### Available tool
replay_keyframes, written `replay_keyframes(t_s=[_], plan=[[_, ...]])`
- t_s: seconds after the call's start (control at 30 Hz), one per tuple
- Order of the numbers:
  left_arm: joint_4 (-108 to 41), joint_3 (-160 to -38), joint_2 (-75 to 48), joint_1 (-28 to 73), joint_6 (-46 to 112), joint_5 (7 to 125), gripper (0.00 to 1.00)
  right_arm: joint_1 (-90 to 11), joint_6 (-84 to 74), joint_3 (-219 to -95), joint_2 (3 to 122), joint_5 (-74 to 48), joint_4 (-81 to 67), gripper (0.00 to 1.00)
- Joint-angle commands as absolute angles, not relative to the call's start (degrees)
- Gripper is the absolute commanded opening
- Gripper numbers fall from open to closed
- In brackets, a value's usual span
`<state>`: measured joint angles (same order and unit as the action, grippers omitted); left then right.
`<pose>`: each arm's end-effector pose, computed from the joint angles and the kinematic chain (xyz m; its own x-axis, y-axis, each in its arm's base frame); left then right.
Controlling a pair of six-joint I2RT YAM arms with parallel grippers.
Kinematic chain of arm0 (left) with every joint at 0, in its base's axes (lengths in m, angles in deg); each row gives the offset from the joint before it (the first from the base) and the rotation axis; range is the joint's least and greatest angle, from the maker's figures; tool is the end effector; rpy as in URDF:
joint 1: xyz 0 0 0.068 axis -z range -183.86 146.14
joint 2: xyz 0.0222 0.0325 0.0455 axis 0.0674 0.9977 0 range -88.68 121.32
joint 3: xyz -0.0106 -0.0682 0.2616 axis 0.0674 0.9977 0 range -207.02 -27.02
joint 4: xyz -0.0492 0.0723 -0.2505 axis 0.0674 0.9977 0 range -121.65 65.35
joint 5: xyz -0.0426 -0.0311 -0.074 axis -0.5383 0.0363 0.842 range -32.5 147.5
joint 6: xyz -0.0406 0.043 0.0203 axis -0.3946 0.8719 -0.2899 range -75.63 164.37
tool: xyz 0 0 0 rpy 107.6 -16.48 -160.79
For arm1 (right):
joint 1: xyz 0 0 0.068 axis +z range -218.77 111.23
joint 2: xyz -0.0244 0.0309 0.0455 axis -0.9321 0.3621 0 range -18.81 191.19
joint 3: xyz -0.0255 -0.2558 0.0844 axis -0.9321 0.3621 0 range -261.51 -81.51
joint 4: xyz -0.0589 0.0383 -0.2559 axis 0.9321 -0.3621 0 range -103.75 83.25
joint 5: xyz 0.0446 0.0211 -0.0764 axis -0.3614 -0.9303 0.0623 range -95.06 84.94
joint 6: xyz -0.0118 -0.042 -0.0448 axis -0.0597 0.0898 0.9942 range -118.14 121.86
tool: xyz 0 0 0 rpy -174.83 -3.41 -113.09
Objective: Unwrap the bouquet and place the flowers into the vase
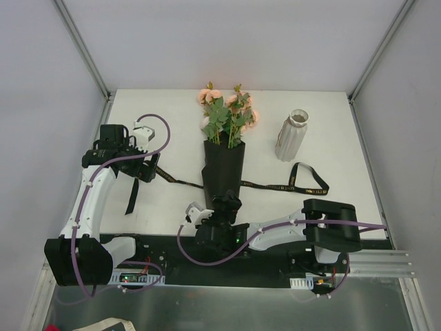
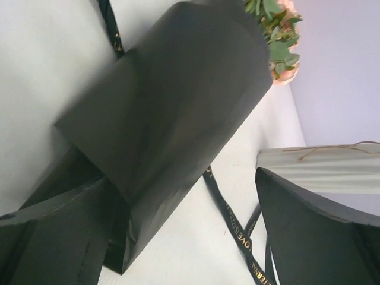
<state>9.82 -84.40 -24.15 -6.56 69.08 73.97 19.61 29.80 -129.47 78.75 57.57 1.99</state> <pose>0.2416 -0.0021 0.2885 -0.6215 0.3720 -0.6895 0.4425 0.8929 0.0829 0.0518 0.3328 0.1592 0.1900 -0.8984 -0.3959 -0.3979 0.2982 -0.8676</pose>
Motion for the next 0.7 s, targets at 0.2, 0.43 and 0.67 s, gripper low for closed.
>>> replay_keyframes(t_s=[0.2,0.43,0.67], plan=[[10.97,-85.90,-24.17,-6.76,70.03,75.61,0.99,18.94,47.56,-129.05,76.39,68.85,29.55,0.99],[10.97,-86.70,-24.61,-6.76,70.03,75.69,0.99,20.26,47.04,-126.86,65.85,72.63,34.74,0.99],[11.06,-87.48,-25.22,-6.68,70.21,75.52,0.99,22.19,41.08,-124.66,61.26,79.31,31.67,0.99]])
